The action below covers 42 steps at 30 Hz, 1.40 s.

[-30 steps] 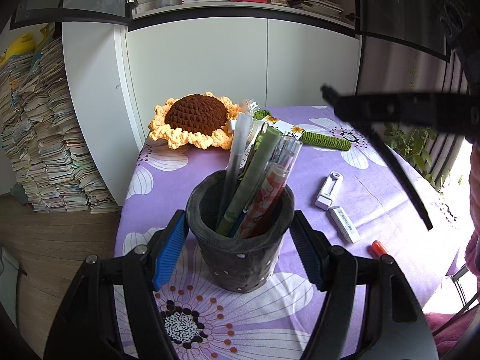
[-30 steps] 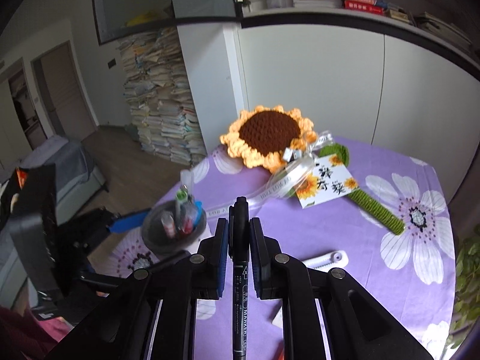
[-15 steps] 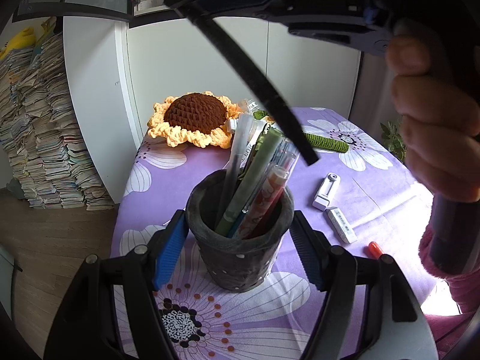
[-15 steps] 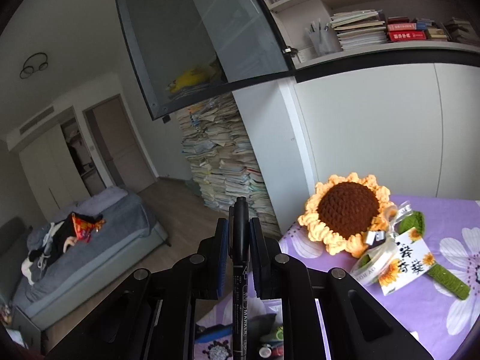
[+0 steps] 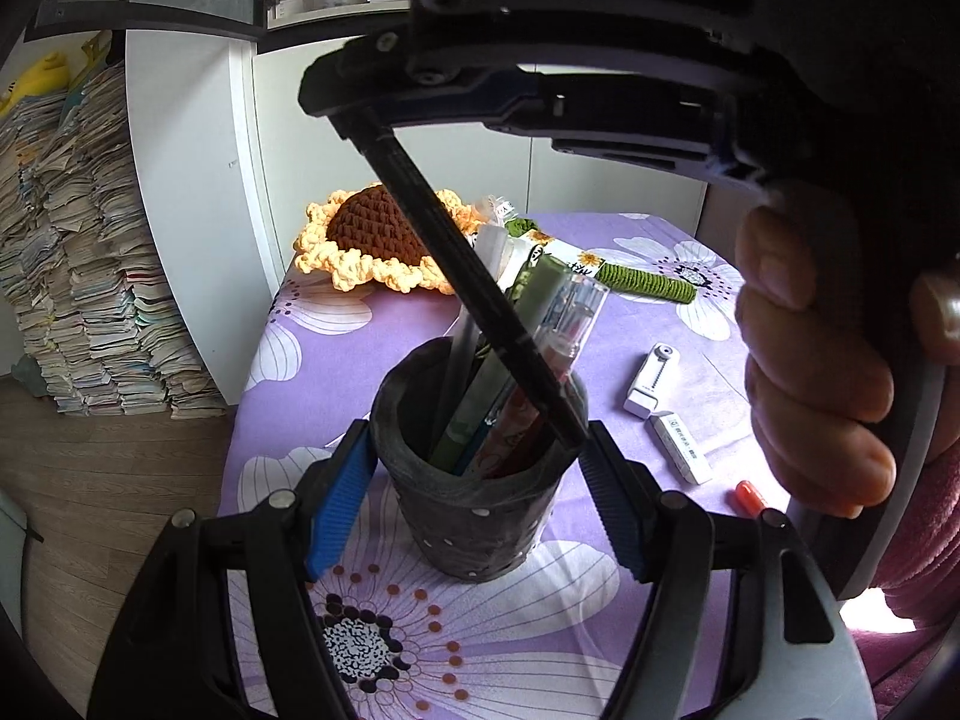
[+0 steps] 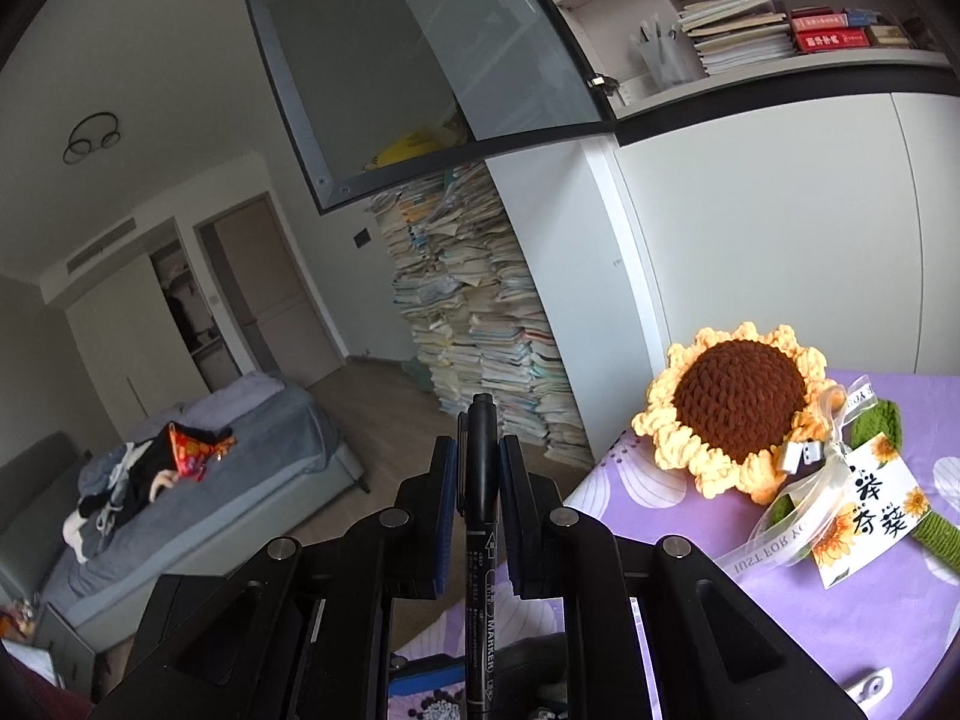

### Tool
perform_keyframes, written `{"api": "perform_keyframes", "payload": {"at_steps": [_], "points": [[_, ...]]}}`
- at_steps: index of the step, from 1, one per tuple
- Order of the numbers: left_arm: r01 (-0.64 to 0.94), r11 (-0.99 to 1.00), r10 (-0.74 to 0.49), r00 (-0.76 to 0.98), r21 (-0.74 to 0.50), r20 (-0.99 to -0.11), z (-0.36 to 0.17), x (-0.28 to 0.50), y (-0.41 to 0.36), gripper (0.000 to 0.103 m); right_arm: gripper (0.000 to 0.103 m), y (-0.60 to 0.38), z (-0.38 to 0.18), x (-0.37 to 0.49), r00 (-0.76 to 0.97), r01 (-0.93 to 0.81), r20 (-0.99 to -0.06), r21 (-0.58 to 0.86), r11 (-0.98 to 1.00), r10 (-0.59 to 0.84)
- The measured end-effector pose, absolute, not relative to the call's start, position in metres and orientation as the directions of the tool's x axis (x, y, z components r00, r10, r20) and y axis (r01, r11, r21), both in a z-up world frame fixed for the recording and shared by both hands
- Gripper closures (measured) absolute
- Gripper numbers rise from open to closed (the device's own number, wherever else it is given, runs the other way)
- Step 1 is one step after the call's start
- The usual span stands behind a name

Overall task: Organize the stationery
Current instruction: 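Lift the black marker and drop it into the held cup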

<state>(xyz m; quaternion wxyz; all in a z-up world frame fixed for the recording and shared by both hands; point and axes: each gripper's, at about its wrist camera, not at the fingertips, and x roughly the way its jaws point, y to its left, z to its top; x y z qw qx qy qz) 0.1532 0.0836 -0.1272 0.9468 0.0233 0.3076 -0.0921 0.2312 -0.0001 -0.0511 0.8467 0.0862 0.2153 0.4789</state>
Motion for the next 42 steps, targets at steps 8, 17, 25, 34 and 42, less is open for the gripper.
{"api": "perform_keyframes", "payload": {"at_steps": [8,17,25,34,42], "points": [[0.188,0.982,-0.160,0.791,-0.015,-0.590,-0.128,0.156,0.083,0.035,0.088,-0.022,-0.060,0.218,0.508,-0.752,-0.287,0.313,0.581,0.812],[0.179,0.983,-0.161,0.787,-0.030,-0.595,-0.130,0.154,0.088,0.035,0.089,-0.009,-0.060,0.222,0.505,-0.769,-0.247,0.307,0.561,0.827],[0.183,0.983,-0.142,0.787,0.007,-0.600,-0.133,0.153,0.081,0.033,0.089,-0.027,-0.059,0.210,0.533,-0.752,-0.256,0.294,0.590,0.807],[0.180,0.984,-0.148,0.783,-0.007,-0.604,-0.132,0.152,0.083,0.033,0.089,-0.053,-0.042,0.184,0.567,-0.744,-0.245,0.257,0.616,0.787],[0.177,0.984,-0.148,0.785,-0.012,-0.602,-0.130,0.152,0.081,0.035,0.089,-0.060,-0.034,0.180,0.589,-0.738,-0.203,0.258,0.623,0.782]]}}
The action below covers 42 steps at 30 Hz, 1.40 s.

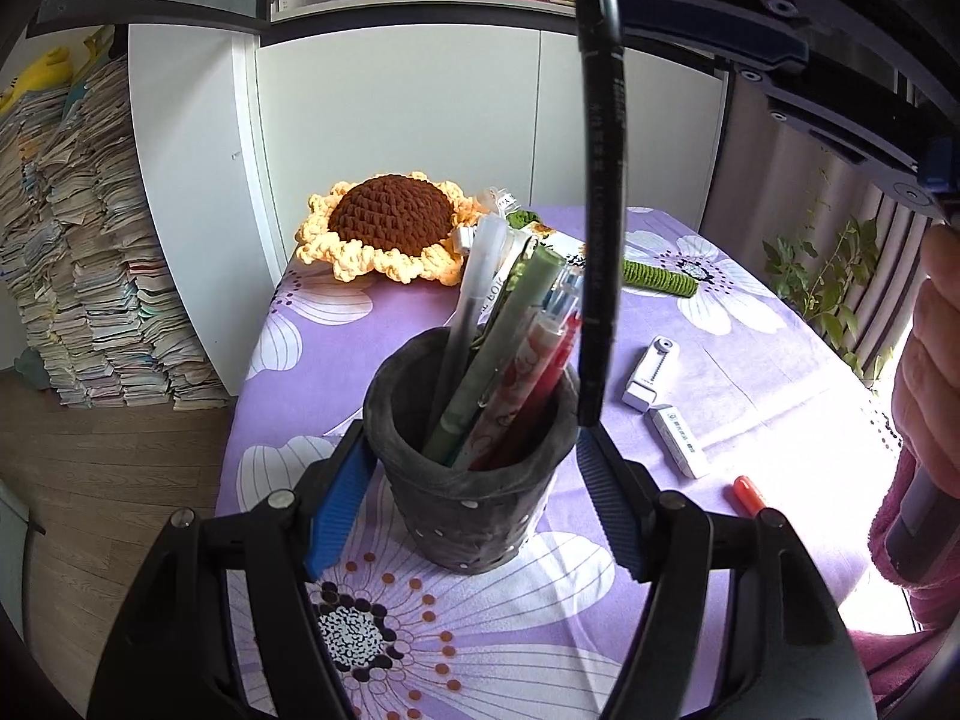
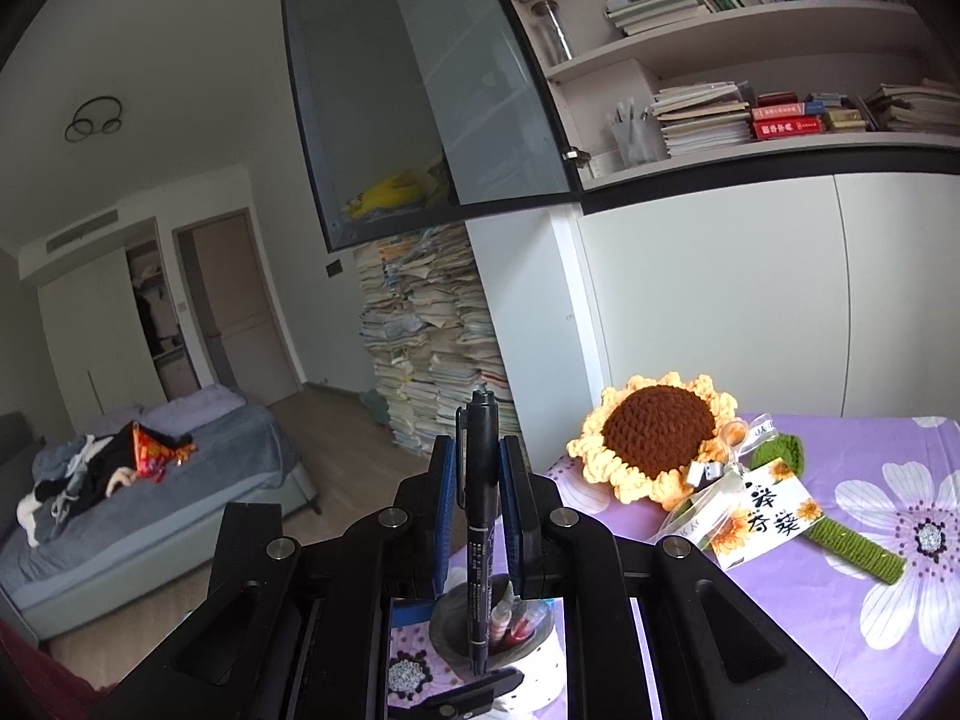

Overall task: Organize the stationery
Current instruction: 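Lift the black marker and drop it into the held cup, then grasp the orange item on the table with the right gripper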

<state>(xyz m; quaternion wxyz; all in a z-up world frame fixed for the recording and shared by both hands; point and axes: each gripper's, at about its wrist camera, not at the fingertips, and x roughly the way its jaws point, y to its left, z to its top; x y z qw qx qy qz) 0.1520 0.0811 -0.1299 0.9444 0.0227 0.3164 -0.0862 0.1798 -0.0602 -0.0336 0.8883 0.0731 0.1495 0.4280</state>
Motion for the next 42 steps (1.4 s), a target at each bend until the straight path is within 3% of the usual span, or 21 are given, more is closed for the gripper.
{"api": "perform_keyframes", "payload": {"at_steps": [8,20,29,33,38,42], "points": [[0.179,0.984,-0.157,0.782,-0.024,-0.603,-0.129,0.152,0.082,0.035,0.089,-0.046,-0.047,0.191,0.597,-0.731,-0.182,0.277,0.623,0.781],[0.185,0.982,-0.163,0.784,-0.025,-0.599,-0.127,0.153,0.080,0.035,0.089,-0.057,-0.063,0.170,0.611,-0.723,-0.299,0.168,0.670,0.734],[0.182,0.983,-0.155,0.786,-0.016,-0.598,-0.127,0.151,0.079,0.036,0.088,-0.066,-0.076,0.178,0.556,-0.703,-0.382,0.258,0.663,0.738],[0.182,0.983,-0.156,0.787,-0.018,-0.597,-0.128,0.152,0.080,0.036,0.049,-0.078,-0.075,0.174,0.553,-0.693,-0.385,0.280,0.664,0.739],[0.180,0.984,-0.152,0.788,-0.013,-0.597,-0.128,0.152,0.079,0.036,0.048,-0.095,-0.075,0.166,0.585,-0.667,-0.388,0.269,0.695,0.712],[0.179,0.984,-0.153,0.787,-0.015,-0.597,-0.128,0.151,0.080,0.036,0.048,-0.107,-0.091,0.175,0.625,-0.569,-0.499,0.235,0.788,0.600]]}}
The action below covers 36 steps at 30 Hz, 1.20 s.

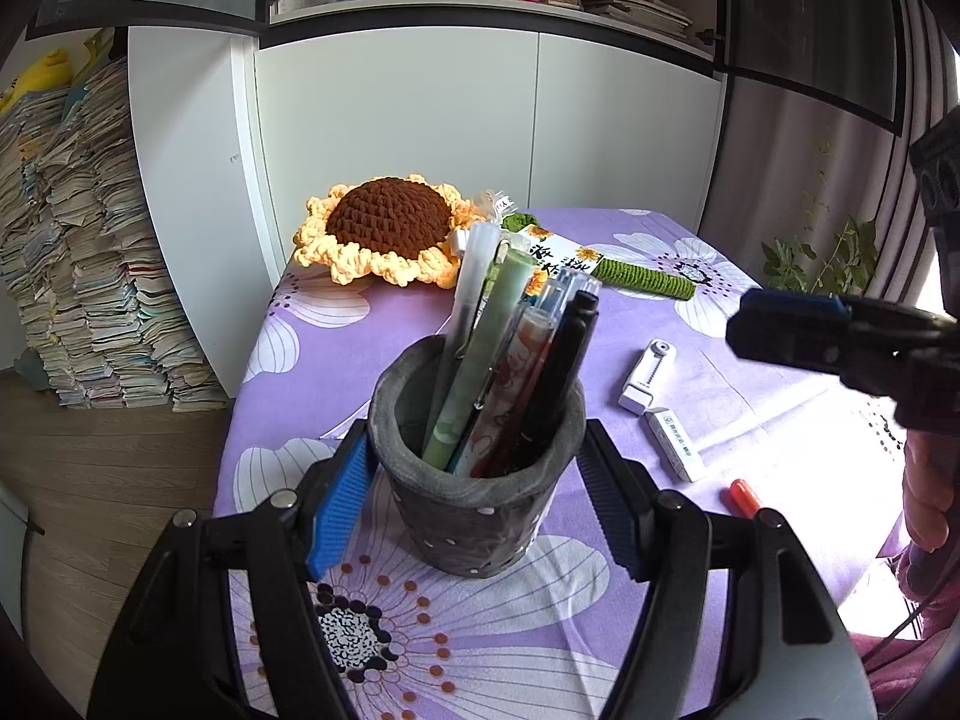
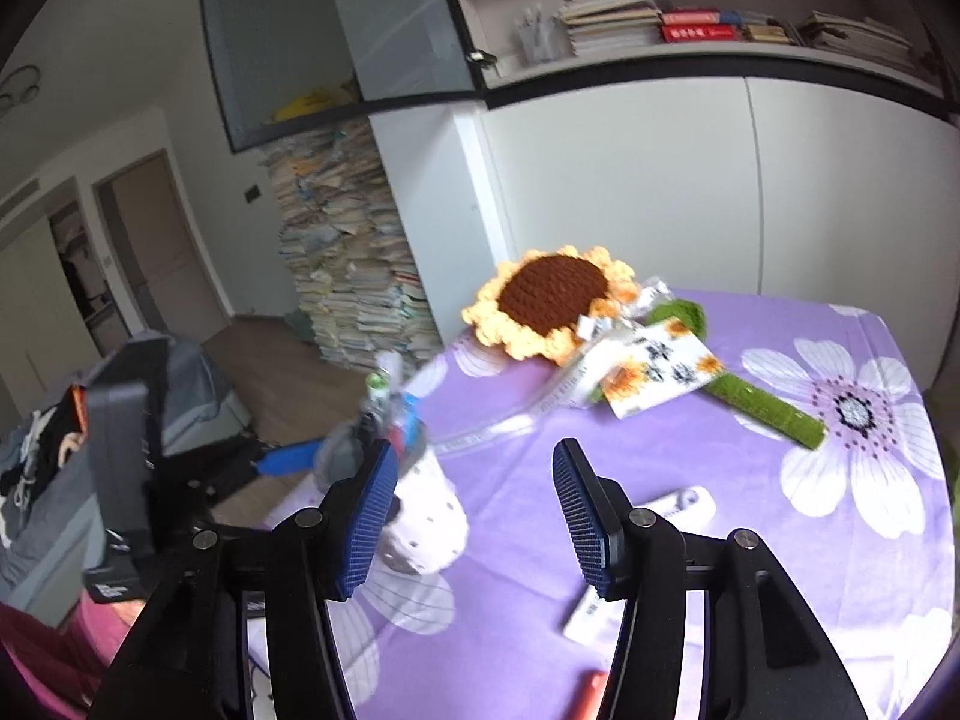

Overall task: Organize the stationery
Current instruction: 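Grasp the orange item on the table with the right gripper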

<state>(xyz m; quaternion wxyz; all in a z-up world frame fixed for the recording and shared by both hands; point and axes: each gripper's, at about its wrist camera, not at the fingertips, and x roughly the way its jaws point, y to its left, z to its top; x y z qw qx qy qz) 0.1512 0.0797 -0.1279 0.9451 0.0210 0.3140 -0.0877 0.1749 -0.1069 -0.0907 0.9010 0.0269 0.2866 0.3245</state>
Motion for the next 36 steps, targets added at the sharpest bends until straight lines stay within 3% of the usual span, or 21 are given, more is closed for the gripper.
{"api": "perform_keyframes", "payload": {"at_steps": [5,9,14,16,24,29,31,36], "points": [[0.177,0.984,-0.145,0.788,-0.006,-0.599,-0.128,0.151,0.079,0.036,0.049,-0.124,-0.129,0.187,0.570,-0.461,-0.654,0.247,0.852,0.498],[0.175,0.984,-0.140,0.787,0.000,-0.601,-0.129,0.152,0.078,0.036,0.050,-0.133,-0.145,0.175,0.539,-0.444,-0.708,0.221,0.868,0.456],[0.171,0.985,-0.132,0.788,0.009,-0.601,-0.130,0.151,0.077,0.036,0.062,-0.133,-0.159,0.164,0.502,-0.441,-0.764,0.178,0.880,0.405],[0.172,0.985,-0.134,0.787,0.007,-0.602,-0.130,0.151,0.077,0.036,0.068,-0.132,-0.164,0.162,0.483,-0.445,-0.779,0.173,0.879,0.398],[0.175,0.985,-0.142,0.785,-0.005,-0.604,-0.131,0.151,0.079,0.037,0.069,-0.133,-0.178,0.168,0.455,-0.400,-0.809,0.188,0.897,0.372],[0.175,0.984,-0.144,0.784,-0.008,-0.604,-0.131,0.152,0.079,0.037,0.079,-0.129,-0.182,0.170,0.443,-0.405,-0.818,0.182,0.896,0.367],[0.176,0.984,-0.145,0.784,-0.008,-0.604,-0.131,0.152,0.079,0.037,0.088,-0.127,-0.182,0.170,0.449,-0.409,-0.819,0.166,0.897,0.357],[0.182,0.983,-0.156,0.781,-0.019,-0.604,-0.131,0.152,0.081,0.037,0.089,-0.129,-0.175,0.170,0.477,-0.405,-0.799,0.170,0.898,0.366]]}}
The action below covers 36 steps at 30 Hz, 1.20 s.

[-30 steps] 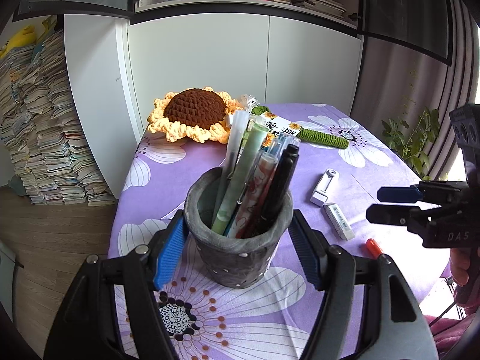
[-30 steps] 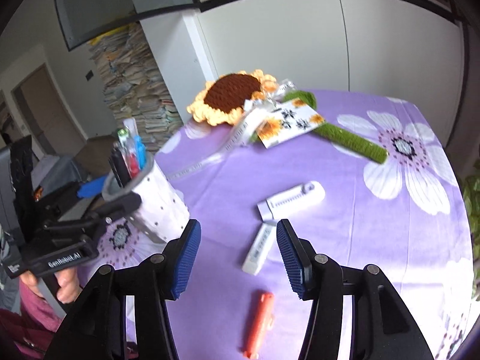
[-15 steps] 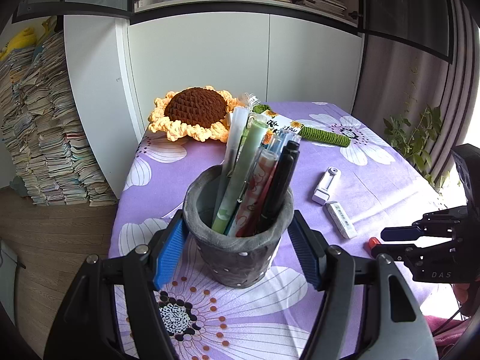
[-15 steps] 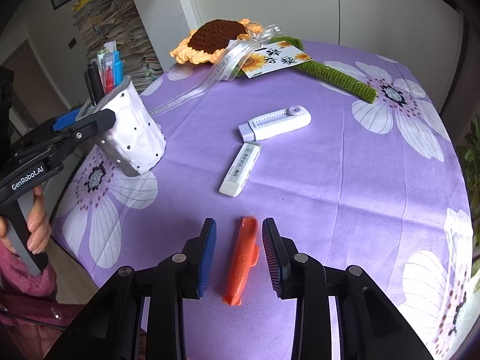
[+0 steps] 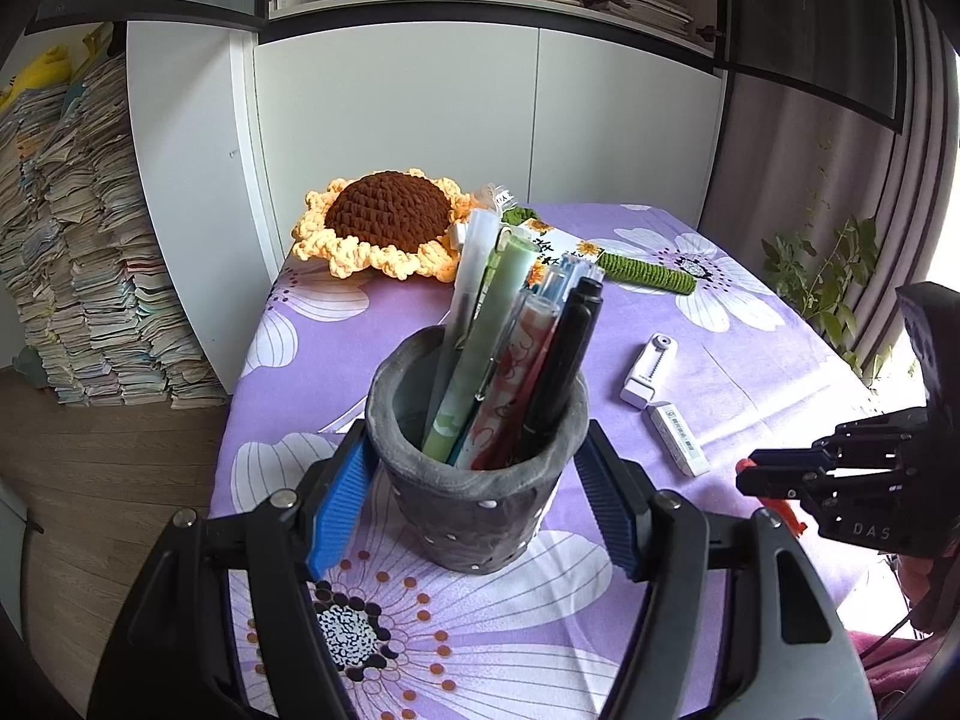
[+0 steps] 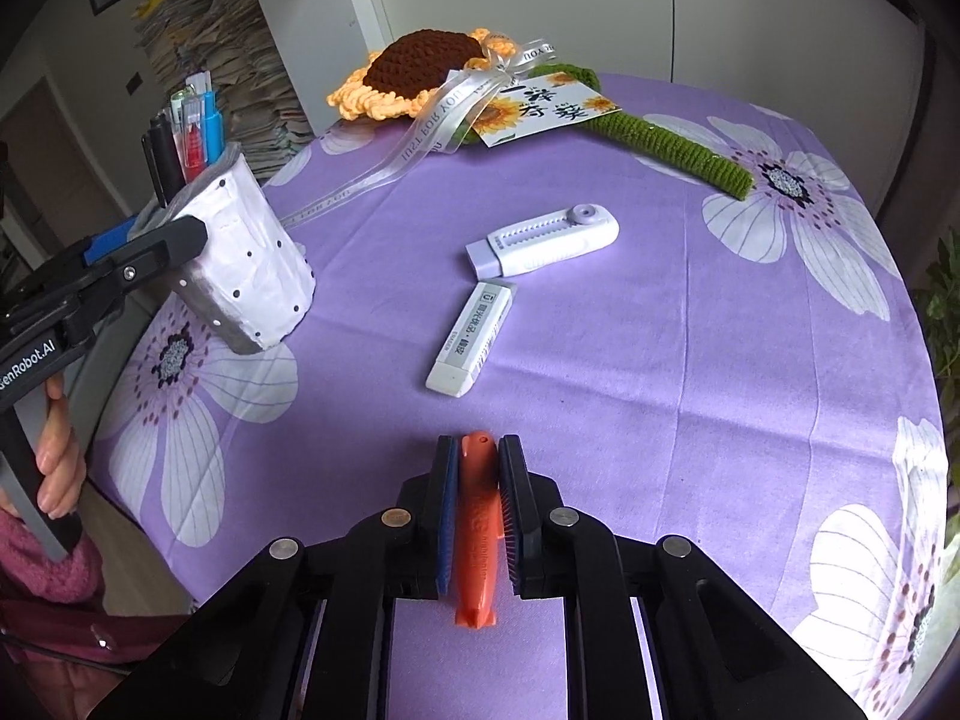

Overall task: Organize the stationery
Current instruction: 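Grasp the orange item on the table with the right gripper, then lift the orange item and drop it into the cup in the left gripper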

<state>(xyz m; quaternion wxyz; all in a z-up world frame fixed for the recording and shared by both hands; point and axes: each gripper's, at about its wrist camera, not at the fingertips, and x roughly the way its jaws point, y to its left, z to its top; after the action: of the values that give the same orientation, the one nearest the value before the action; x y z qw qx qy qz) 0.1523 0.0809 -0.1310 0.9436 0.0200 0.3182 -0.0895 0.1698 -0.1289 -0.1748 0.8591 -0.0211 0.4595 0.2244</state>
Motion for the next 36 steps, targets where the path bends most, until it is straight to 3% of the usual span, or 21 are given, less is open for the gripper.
{"api": "perform_keyframes", "payload": {"at_steps": [9,14,17,21,36], "points": [[0.187,0.982,-0.160,0.780,-0.018,-0.605,-0.130,0.153,0.081,0.037,0.089,-0.116,-0.087,0.168,0.581,-0.543,-0.563,0.269,0.795,0.588],[0.186,0.982,-0.160,0.779,-0.021,-0.606,-0.131,0.153,0.081,0.037,0.089,-0.094,-0.043,0.180,0.499,-0.668,-0.381,0.403,0.626,0.778],[0.186,0.982,-0.166,0.777,-0.031,-0.607,-0.131,0.153,0.082,0.037,0.089,-0.075,-0.037,0.195,0.424,-0.715,-0.317,0.457,0.529,0.848],[0.188,0.981,-0.174,0.774,-0.042,-0.609,-0.132,0.153,0.083,0.037,0.088,-0.050,-0.058,0.218,0.318,-0.703,-0.295,0.564,0.433,0.901],[0.191,0.981,-0.172,0.774,-0.035,-0.610,-0.132,0.154,0.082,0.037,0.088,-0.030,-0.088,0.224,0.344,-0.728,-0.336,0.494,0.475,0.877]]}}
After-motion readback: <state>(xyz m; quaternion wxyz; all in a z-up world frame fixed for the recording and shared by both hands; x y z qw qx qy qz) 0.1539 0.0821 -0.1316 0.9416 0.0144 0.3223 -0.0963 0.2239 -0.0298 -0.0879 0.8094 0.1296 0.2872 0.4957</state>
